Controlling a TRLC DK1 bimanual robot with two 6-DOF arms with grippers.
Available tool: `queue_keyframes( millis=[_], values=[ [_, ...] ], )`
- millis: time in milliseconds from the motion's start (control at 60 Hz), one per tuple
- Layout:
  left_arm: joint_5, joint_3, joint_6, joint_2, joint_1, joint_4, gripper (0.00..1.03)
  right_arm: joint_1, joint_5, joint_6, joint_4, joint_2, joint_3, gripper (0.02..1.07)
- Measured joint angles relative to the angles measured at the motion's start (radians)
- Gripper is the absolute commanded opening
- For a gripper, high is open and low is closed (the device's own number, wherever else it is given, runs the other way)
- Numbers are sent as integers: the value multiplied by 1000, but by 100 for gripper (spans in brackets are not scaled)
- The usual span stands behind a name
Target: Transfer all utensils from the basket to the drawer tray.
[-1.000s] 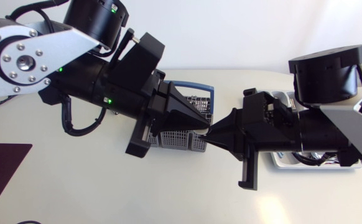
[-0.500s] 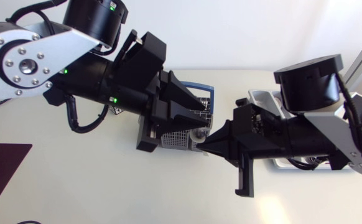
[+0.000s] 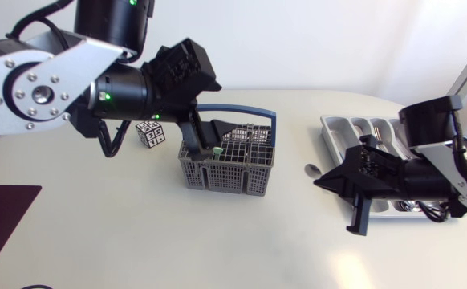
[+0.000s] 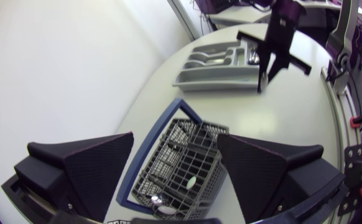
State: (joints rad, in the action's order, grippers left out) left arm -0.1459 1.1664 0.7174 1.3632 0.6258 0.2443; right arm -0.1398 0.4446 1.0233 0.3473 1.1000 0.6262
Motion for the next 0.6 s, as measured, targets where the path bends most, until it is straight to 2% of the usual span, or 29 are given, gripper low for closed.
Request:
queue_keyframes(
  millis=[217, 317, 600],
  values=[
    [82, -68, 115, 45, 0, 13, 96, 333, -47, 272, 8, 36, -10, 7],
    [108, -73, 146, 58, 0, 13, 96, 478, -72, 396, -28, 96, -20, 7],
    [163, -73, 201, 96, -2, 12, 96, 706, -129, 606, -206, 285, -27, 7]
  ],
)
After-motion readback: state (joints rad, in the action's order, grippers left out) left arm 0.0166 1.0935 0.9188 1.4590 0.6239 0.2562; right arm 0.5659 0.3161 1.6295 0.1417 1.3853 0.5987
